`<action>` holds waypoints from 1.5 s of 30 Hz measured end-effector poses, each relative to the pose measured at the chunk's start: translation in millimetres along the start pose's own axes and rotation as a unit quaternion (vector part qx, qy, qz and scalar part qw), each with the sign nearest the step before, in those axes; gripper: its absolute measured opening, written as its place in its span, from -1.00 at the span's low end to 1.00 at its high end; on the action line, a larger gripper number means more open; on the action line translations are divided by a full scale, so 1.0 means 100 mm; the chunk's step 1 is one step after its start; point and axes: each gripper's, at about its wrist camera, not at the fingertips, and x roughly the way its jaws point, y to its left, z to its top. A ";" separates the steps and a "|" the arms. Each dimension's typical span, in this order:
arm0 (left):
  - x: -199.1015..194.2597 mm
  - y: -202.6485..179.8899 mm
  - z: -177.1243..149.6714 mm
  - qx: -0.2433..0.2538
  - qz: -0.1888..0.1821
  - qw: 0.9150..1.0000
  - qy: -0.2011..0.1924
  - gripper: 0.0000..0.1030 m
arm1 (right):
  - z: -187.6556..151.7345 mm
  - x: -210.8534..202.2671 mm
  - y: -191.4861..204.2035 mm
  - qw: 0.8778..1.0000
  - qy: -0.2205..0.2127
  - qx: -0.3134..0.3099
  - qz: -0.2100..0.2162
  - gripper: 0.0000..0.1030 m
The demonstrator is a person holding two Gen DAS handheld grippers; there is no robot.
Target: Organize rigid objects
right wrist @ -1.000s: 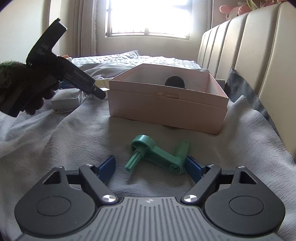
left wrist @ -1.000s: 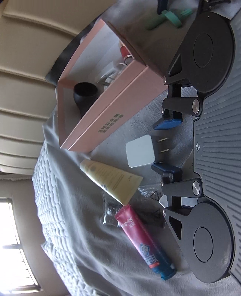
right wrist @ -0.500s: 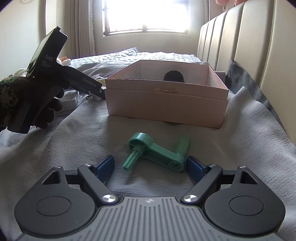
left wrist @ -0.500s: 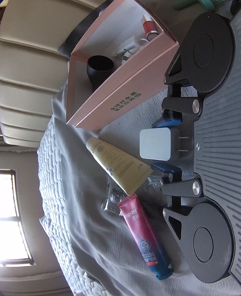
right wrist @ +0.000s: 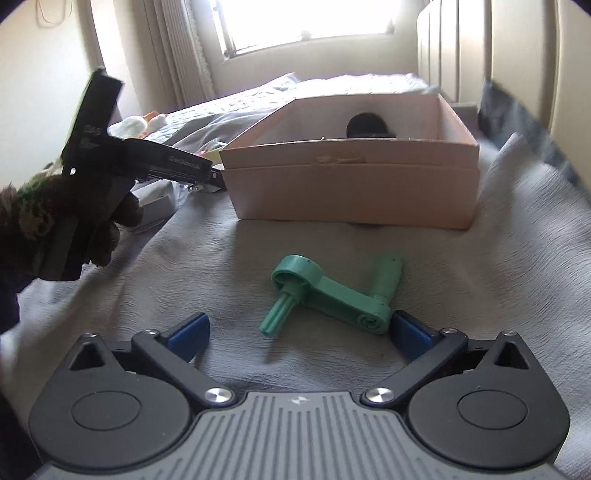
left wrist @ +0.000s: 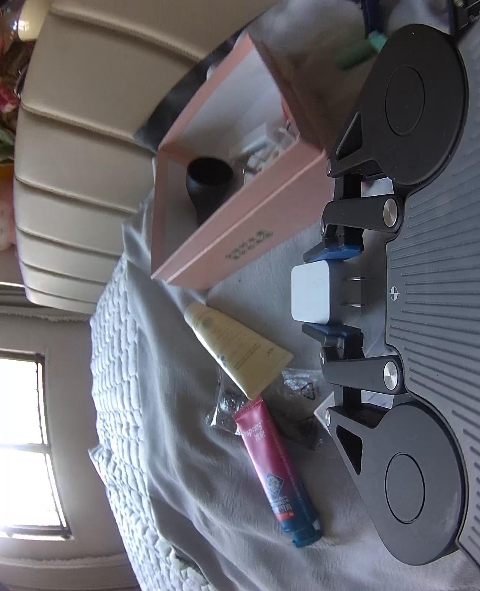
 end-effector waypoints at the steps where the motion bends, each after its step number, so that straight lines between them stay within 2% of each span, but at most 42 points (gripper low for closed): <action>1: -0.13 -0.04 -0.06 -0.002 -0.012 1.000 -0.006 -0.28 | 0.00 0.00 0.00 1.000 0.001 -0.001 0.002 1.00; 5: -0.70 -0.24 -0.36 -0.015 -0.053 0.998 -0.022 -0.28 | -0.01 -0.03 0.10 1.000 0.000 -0.015 -0.018 0.96; 6: -0.82 -0.30 -0.46 -0.016 -0.057 0.998 -0.022 -0.28 | -0.01 -0.06 0.13 0.999 -0.003 -0.013 -0.031 0.85; 11: -1.02 -0.50 -0.80 -0.032 -0.073 0.997 0.005 -0.28 | 0.10 -0.20 0.16 0.996 -0.058 0.048 -0.055 0.81; 14: -1.05 -0.58 -0.89 -0.027 -0.080 0.996 0.009 -0.28 | 0.21 -0.10 0.14 0.994 -0.040 0.067 -0.081 0.79; 19: -1.10 -0.70 -0.95 -0.017 -0.096 0.995 0.012 -0.28 | 0.21 0.09 0.05 0.991 -0.013 0.079 -0.111 0.54; 21: -1.10 -0.74 -0.98 -0.012 -0.099 0.995 0.018 -0.28 | 0.19 0.04 0.08 0.993 -0.008 0.066 -0.101 0.38; 23: -1.10 -0.77 -1.00 -0.008 -0.101 0.995 0.024 -0.28 | 0.16 -0.06 0.15 0.995 -0.008 0.048 -0.092 0.37; 28: -1.14 -0.89 -1.00 0.011 -0.117 0.993 0.033 -0.28 | 0.02 -0.48 0.39 0.993 -0.037 -0.030 -0.111 0.37; 32: -1.13 -1.00 -0.76 0.022 -0.128 0.991 0.018 -0.28 | -0.15 -0.88 0.47 0.988 -0.066 -0.062 -0.124 0.36; 36: -1.02 -1.10 -0.24 0.033 -0.117 0.992 -0.038 -0.28 | -0.24 -1.15 0.47 0.983 -0.095 -0.081 -0.137 0.36; 38: -0.87 -1.10 0.09 0.024 -0.101 0.993 -0.060 -0.28 | -0.26 -1.21 0.45 0.980 -0.108 -0.087 -0.146 0.36; 41: -0.54 -1.02 0.57 0.002 -0.054 0.995 -0.086 -0.28 | -0.25 -1.24 0.40 0.976 -0.122 -0.086 -0.156 0.36; 43: -0.20 -0.96 0.85 -0.017 -0.033 0.996 -0.084 -0.28 | -0.23 -1.23 0.36 0.977 -0.127 -0.079 -0.155 0.36; 45: 0.13 -0.89 1.02 -0.045 -0.024 0.997 -0.058 -0.28 | -0.22 -1.21 0.31 0.977 -0.129 -0.071 -0.151 0.36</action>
